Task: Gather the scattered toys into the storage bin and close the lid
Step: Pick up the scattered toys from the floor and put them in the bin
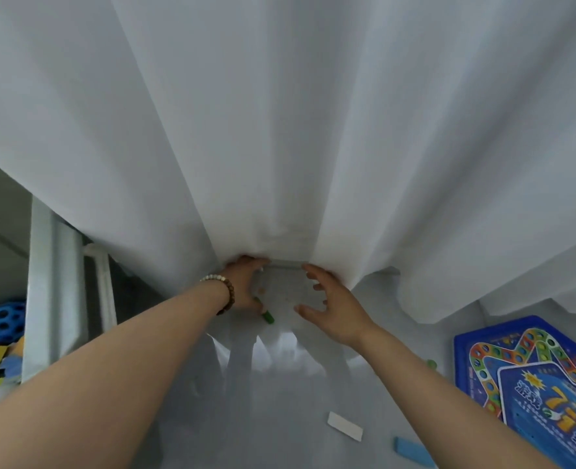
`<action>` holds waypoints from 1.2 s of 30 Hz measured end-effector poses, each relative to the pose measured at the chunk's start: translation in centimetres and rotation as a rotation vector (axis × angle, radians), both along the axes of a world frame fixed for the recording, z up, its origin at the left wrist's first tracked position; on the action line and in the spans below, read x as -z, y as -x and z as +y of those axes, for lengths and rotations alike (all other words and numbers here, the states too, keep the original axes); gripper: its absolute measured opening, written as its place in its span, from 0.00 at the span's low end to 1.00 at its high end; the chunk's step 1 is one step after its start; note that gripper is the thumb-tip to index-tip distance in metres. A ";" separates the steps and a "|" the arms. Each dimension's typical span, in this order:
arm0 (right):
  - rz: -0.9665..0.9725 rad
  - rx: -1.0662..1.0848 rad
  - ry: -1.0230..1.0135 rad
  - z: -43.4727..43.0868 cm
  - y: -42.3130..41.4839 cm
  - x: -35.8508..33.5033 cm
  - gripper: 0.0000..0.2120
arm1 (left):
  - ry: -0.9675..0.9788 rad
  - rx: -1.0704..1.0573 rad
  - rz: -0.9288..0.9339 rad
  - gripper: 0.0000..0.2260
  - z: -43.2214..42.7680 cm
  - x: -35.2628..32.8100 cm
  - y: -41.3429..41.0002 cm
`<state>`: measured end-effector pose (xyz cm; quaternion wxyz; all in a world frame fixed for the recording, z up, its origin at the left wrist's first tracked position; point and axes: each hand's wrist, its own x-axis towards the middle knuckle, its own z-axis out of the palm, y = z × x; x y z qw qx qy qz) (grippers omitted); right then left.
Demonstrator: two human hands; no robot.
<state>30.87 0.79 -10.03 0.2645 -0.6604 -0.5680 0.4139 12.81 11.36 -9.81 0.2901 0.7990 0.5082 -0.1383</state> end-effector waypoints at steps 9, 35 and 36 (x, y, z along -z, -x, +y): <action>0.003 0.014 0.019 0.1 0.1 0.6 0.35 | -0.019 0.076 0.058 0.37 0.2 1.5 0.0; -0.255 0.027 0.054 -1.8 2.0 5.0 0.09 | 0.073 -0.568 -0.528 0.04 -7.7 3.9 -1.2; -0.219 0.102 0.042 -2.2 1.6 4.9 0.09 | 0.164 -0.706 -0.646 0.04 -8.0 3.7 -2.0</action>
